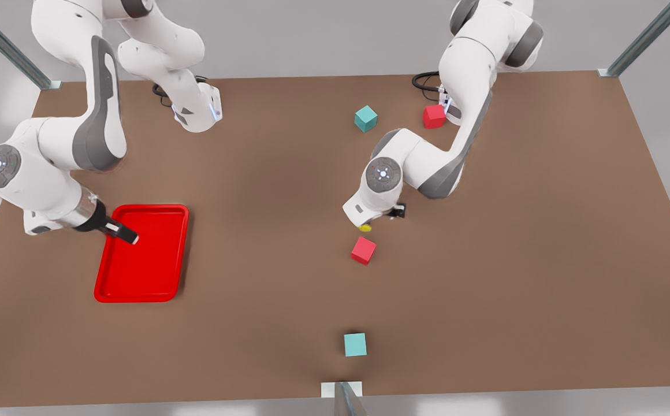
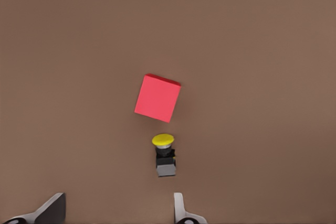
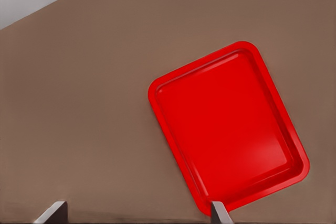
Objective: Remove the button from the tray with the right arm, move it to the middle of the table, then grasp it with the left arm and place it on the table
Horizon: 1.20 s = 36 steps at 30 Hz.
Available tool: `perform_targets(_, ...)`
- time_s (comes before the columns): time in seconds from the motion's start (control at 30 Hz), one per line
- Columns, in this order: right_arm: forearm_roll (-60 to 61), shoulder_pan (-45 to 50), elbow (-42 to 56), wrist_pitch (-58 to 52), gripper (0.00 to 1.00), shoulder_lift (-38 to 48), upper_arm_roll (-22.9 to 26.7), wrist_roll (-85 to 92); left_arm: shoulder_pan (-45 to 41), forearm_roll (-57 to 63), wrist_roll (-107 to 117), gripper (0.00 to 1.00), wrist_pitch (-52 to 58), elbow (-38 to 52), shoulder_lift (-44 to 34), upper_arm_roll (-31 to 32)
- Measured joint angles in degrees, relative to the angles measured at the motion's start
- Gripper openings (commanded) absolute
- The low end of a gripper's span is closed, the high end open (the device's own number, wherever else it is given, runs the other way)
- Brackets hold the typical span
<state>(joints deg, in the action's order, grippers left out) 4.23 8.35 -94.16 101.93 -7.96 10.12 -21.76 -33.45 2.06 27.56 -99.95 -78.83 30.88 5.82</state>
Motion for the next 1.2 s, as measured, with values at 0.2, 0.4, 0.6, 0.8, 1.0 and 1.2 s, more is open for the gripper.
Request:
perform_targets(0.2,-3.47,-6.48,0.85,-8.23,1.00,0.07,-5.66,7.30,-1.03,3.65,9.64,1.00,-1.40,-2.49,0.13,0.06)
perform_targets(0.4,-5.86,-6.25,0.68,-11.60,1.00,-0.27,-5.74,12.61,-0.61,3.95,16.25,1.00,-8.57,-8.66,2.05,0.13)
perform_targets(0.6,-7.65,-6.46,0.15,-13.11,1.00,-1.69,-5.75,16.42,-1.63,4.47,20.25,1.00,-20.25,-19.68,-0.70,1.30)
perform_targets(0.8,-8.61,-7.83,0.07,-14.50,1.00,-2.33,-5.74,19.19,6.91,5.64,19.81,1.00,-30.04,-24.31,1.45,12.74)
perform_targets(1.0,-8.79,-8.56,0.09,-15.26,1.00,-2.52,-5.74,21.21,7.55,9.78,19.26,1.00,-34.49,-27.68,1.79,13.08)
perform_targets(1.2,-8.68,-8.44,1.16,-13.14,1.00,-2.57,-5.77,22.66,8.20,11.85,19.05,1.00,-36.11,-30.78,0.71,13.06)
